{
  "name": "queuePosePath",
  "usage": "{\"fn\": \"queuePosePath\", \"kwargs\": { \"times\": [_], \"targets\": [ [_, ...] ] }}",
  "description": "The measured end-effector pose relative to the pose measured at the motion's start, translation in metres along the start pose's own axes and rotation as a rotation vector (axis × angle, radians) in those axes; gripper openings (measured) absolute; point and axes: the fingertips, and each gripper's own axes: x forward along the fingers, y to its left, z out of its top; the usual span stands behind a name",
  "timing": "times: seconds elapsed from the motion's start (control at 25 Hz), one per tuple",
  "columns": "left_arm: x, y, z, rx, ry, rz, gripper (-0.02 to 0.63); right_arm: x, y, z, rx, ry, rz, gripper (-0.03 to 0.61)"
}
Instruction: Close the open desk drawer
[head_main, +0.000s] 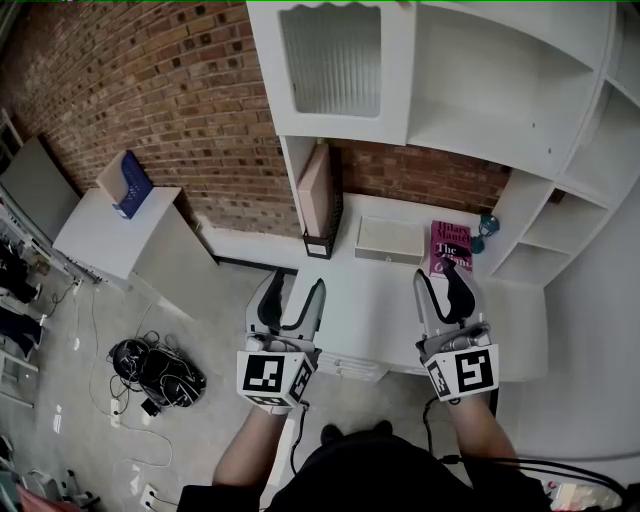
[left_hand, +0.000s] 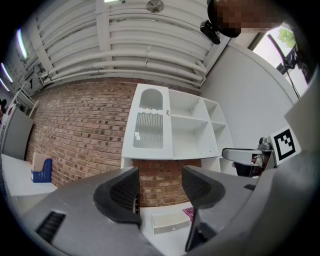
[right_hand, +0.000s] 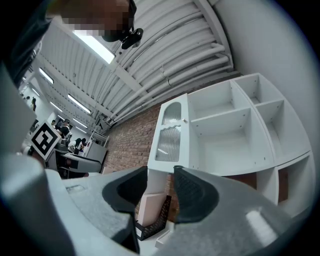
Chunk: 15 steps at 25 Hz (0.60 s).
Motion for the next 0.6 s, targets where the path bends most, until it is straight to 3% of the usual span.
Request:
{"fn": "queuePosePath", "kwargs": {
  "times": [0.6],
  "targets": [
    [-0.0044,-0.0022,-0.0004,0.006,0.013,0.003,0.264,-0.0044,-0.0008,-0.0027,0.012,0.014,-0.001,0.152]
  ]
}}
